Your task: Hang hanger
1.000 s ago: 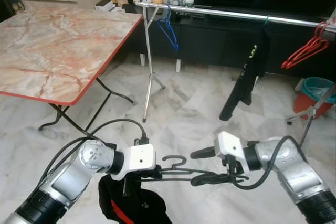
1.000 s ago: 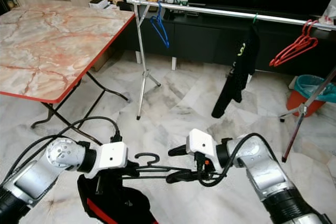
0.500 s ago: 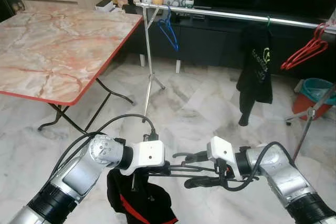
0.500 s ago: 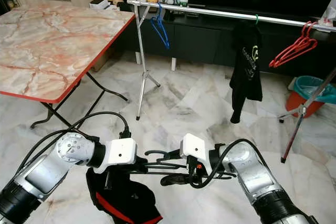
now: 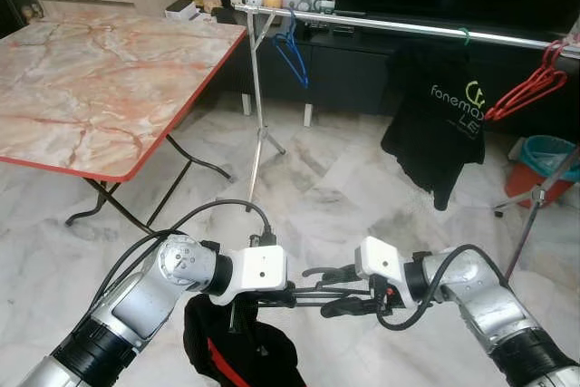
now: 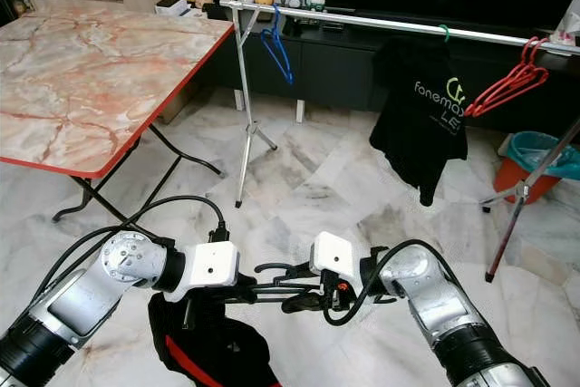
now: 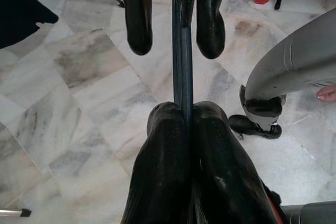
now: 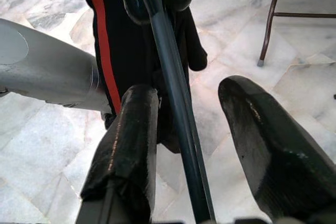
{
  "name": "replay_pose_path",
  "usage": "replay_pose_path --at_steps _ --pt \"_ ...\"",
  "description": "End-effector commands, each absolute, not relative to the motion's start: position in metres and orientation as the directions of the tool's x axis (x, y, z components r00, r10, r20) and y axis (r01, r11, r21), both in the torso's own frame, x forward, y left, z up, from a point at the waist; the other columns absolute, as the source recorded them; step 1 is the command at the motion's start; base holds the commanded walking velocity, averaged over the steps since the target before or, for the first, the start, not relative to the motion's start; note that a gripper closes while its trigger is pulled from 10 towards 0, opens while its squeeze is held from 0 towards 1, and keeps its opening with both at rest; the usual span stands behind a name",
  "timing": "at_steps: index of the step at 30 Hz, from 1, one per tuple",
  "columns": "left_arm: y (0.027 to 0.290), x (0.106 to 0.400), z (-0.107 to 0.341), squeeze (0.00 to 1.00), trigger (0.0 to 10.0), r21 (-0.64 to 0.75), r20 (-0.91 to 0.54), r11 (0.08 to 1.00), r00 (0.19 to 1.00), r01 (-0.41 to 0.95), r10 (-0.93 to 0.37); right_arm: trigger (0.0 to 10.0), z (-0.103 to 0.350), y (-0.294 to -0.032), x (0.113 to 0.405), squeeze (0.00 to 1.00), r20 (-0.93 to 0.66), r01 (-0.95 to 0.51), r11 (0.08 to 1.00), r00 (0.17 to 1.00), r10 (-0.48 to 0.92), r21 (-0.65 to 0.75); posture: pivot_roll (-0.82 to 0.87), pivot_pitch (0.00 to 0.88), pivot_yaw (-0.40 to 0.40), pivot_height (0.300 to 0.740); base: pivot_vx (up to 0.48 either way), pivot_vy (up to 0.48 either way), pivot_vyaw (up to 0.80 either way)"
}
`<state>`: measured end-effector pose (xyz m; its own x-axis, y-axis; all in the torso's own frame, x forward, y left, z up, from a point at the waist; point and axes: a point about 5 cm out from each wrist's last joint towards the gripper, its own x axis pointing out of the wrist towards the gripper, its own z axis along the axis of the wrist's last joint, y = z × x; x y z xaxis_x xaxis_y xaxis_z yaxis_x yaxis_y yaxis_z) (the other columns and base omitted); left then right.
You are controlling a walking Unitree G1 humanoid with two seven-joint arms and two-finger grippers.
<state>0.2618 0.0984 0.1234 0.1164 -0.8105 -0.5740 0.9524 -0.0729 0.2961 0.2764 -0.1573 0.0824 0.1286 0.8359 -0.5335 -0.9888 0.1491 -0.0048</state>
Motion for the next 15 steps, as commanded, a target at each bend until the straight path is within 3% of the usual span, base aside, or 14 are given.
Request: replay_pose_path --at_steps 1,15 --pt "0.0968 0.2657 0.1346 0.0 10.0 0.328 -0.555 -0.078 0.125 0.941 -0.822 0.0 0.0812 -0.1574 0.2777 0.0 -0.551 -0.989 0.147 0.131 0.824 -0.016 0.13 0.0 -0.016 0.74 0.0 0.0 0.0" --pt "0.0969 0.2654 0.1347 0.0 10.0 0.322 -0.553 -0.075 0.123 0.944 -0.824 0.0 0.0771 -0.1577 0.2779 0.0 -0.561 -0.989 0.151 0.13 0.817 -0.008 0.13 0.0 -0.016 0.74 0.0 0.0 0.0"
